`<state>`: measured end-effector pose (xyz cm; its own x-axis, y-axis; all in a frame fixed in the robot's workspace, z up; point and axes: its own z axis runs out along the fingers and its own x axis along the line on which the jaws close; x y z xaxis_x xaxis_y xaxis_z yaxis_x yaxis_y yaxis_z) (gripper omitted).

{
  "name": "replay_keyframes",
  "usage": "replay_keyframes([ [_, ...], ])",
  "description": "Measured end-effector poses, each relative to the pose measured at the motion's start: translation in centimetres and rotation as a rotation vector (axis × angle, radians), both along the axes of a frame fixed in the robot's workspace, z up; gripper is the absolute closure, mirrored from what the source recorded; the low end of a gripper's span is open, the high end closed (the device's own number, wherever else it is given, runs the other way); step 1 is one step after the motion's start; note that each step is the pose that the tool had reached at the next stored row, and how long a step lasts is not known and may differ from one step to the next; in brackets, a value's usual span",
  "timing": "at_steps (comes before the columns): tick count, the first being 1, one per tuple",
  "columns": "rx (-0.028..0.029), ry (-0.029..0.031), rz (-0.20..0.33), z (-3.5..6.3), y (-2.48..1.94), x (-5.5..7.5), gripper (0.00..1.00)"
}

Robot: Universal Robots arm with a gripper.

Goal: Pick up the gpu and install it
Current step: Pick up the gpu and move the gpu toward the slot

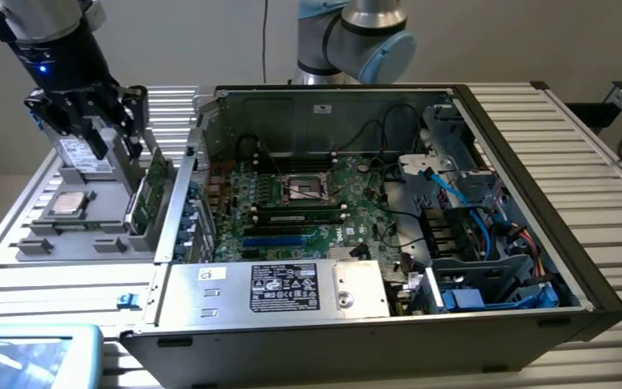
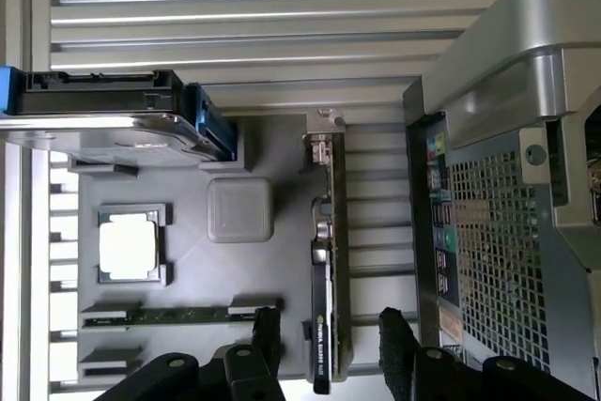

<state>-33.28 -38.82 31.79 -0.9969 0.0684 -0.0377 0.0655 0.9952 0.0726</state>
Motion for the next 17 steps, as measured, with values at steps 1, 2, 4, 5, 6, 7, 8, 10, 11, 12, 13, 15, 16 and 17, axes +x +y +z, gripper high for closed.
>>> replay_keyframes([
  [1, 0.0002, 0.0006, -0.003, -0.18, -0.03, 0.0, 0.45],
  [2, 0.0002, 0.0012, -0.005, -0.36, -0.05, 0.0, 0.45],
  [4, 0.0003, 0.0014, -0.006, -0.72, -0.06, 0.1, 0.45],
  [5, 0.0003, 0.0015, -0.006, -0.89, -0.06, 0.2, 0.45],
  [6, 0.0002, 0.0015, -0.006, -1.07, -0.05, 0.2, 0.45],
  [7, 0.0002, 0.0014, -0.006, -1.26, -0.05, 0.2, 0.45],
  [8, 0.0001, 0.0014, -0.006, -1.44, -0.05, 0.2, 0.45],
  [10, -0.0002, 0.0015, -0.006, -1.80, -0.06, 0.2, 0.45],
  [11, -0.0006, 0.0015, -0.006, -1.98, -0.06, 0.2, 0.45],
  [12, -0.0012, 0.0015, -0.006, -2.16, -0.06, 0.2, 0.45],
  [13, -0.0016, 0.0016, -0.006, -2.34, -0.04, 0.2, 0.45],
  [15, -0.0018, 0.0016, -0.006, -2.72, -0.03, 0.2, 0.45],
  [16, -0.0018, 0.0014, -0.006, -2.90, -0.02, 0.2, 0.45],
  [17, -0.0019, 0.0015, -0.006, -3.08, -0.01, 0.2, 0.45],
])
